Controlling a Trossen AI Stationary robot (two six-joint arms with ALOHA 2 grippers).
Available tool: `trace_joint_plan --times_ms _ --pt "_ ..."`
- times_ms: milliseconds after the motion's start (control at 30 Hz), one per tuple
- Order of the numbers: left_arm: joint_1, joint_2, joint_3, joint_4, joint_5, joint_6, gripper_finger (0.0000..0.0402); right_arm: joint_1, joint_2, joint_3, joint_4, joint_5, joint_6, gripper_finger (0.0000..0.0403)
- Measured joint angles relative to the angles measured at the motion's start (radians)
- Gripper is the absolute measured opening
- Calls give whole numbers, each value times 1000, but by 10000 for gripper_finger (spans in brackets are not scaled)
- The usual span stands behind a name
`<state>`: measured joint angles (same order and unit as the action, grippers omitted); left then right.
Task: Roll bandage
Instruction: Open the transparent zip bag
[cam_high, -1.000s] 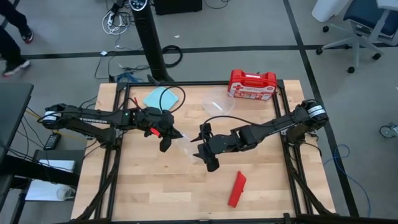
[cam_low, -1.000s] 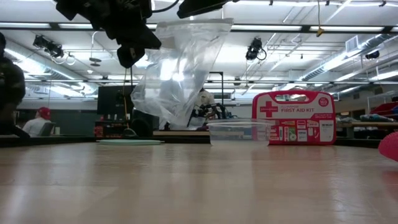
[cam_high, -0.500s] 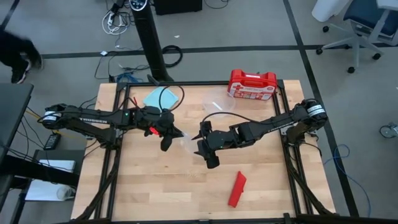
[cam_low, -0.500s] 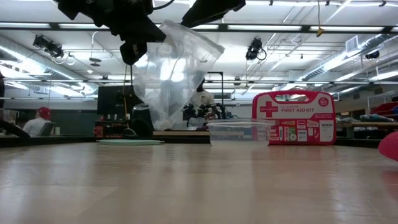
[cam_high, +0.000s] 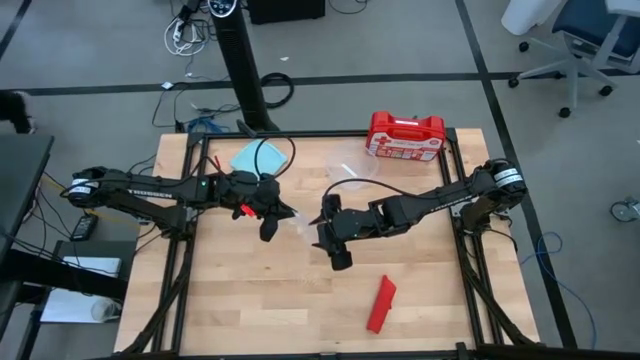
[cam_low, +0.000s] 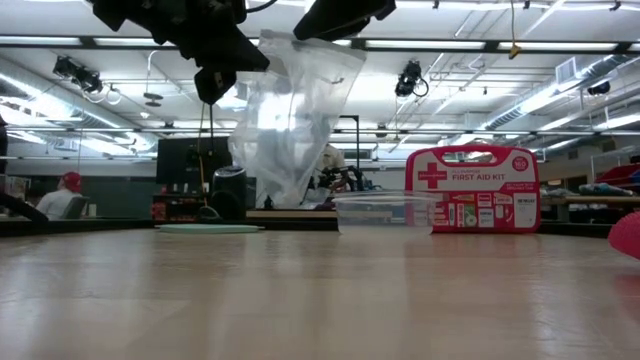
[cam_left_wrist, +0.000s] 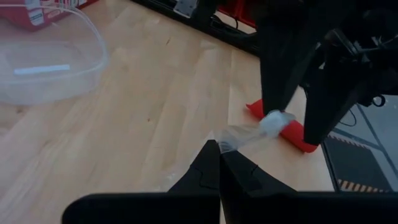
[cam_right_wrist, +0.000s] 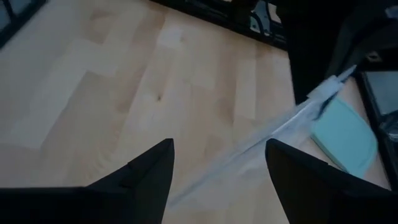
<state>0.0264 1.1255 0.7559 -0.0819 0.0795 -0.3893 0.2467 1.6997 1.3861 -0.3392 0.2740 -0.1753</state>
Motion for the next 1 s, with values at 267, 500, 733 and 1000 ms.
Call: trace_joint_plan --times_ms 267,500,733,1000 --pt "0 0 0 -63 -15 37 0 2 -2 36 -54 29 0 250" --pt "0 0 0 -64 -29 47 0 2 -3 100 -84 -3 24 247" --pt "0 0 0 -66 -43 69 0 -5 2 100 -96 -36 97 245" --pt "0 0 0 3 -68 99 0 -5 31 99 -96 -49 147 244"
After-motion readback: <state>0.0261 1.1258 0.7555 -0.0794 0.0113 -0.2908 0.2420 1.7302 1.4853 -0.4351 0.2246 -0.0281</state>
